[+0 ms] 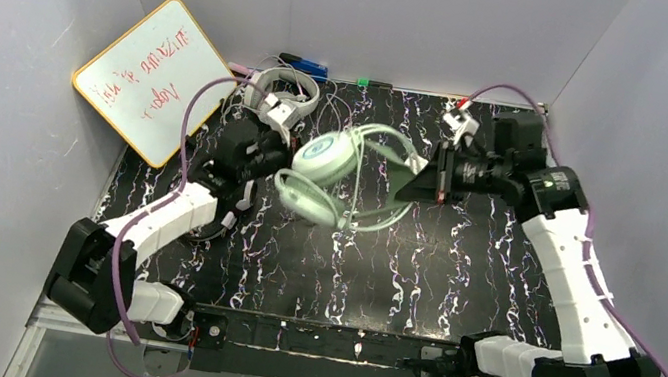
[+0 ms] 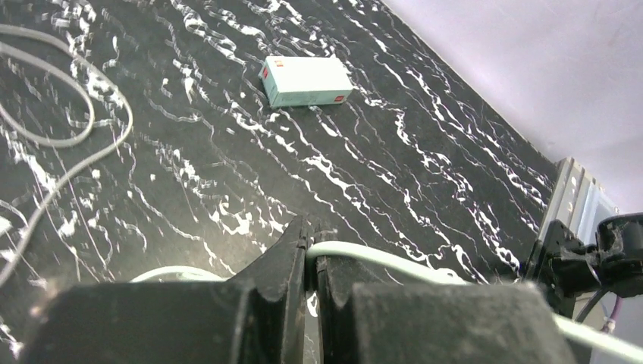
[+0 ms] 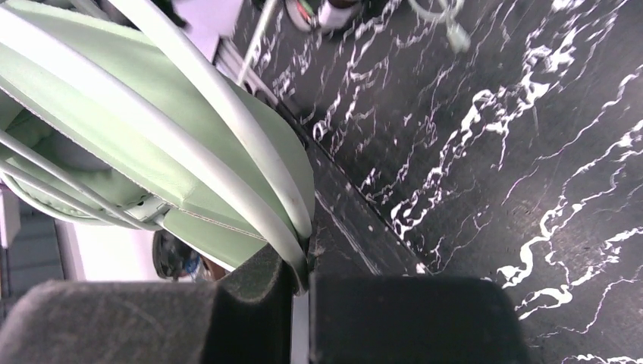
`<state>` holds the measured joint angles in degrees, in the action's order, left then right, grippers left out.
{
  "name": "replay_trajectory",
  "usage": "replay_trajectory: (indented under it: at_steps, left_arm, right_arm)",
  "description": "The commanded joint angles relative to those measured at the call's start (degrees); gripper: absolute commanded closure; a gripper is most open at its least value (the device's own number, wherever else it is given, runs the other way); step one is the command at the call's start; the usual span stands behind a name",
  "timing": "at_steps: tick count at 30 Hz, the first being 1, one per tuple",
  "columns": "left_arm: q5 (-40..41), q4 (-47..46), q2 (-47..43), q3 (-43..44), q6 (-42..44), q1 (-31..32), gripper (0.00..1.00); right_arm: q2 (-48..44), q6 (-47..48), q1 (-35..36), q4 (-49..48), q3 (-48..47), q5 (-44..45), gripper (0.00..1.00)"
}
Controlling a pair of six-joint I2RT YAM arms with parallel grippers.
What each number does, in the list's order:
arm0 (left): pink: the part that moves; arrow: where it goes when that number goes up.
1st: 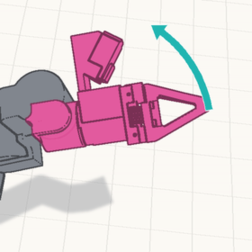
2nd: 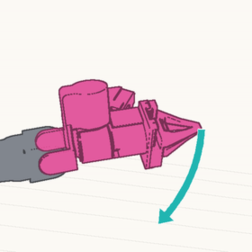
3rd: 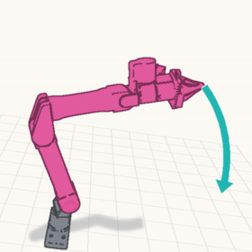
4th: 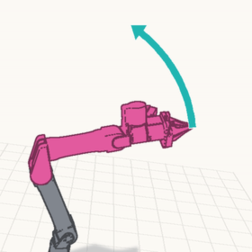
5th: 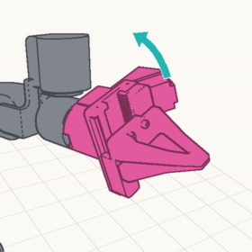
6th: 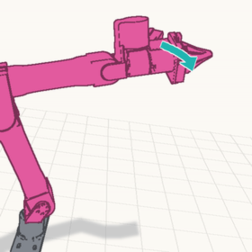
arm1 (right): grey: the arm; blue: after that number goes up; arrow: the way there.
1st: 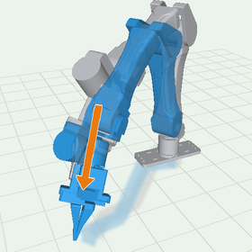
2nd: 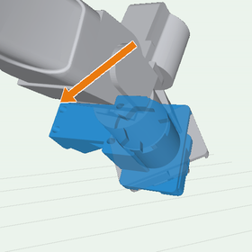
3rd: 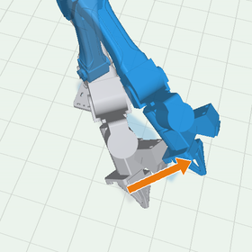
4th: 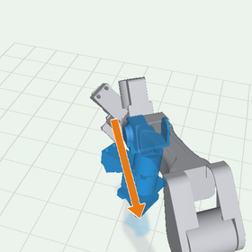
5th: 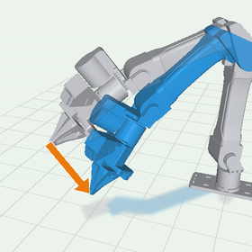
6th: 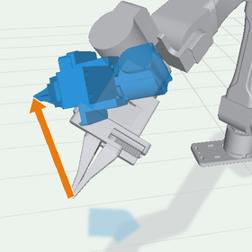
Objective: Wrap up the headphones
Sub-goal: Wrap the headphones cable around the headphones.
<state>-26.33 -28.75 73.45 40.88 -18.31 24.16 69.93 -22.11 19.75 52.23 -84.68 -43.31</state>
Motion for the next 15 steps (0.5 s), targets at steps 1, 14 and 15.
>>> replay_trajectory:
  at_steps: [1, 14, 15]
  left_arm:
    - [-7.1, 22.9, 1.6, 11.4, 14.5, -1.9, 1.00]
    - [-0.3, 48.5, 8.0, 29.1, 27.3, -3.2, 0.97]
    - [1.7, 48.9, 8.0, 29.7, 26.5, -3.1, 0.97]
  right_arm:
    - [-1.2, 8.4, 6.2, -3.2, 5.7, -8.9, 0.99]
    - [5.1, 14.7, 21.3, 1.9, 8.3, 29.6, 0.99]
    - [5.3, 14.0, 21.2, 2.2, 7.7, 31.8, 0.99]
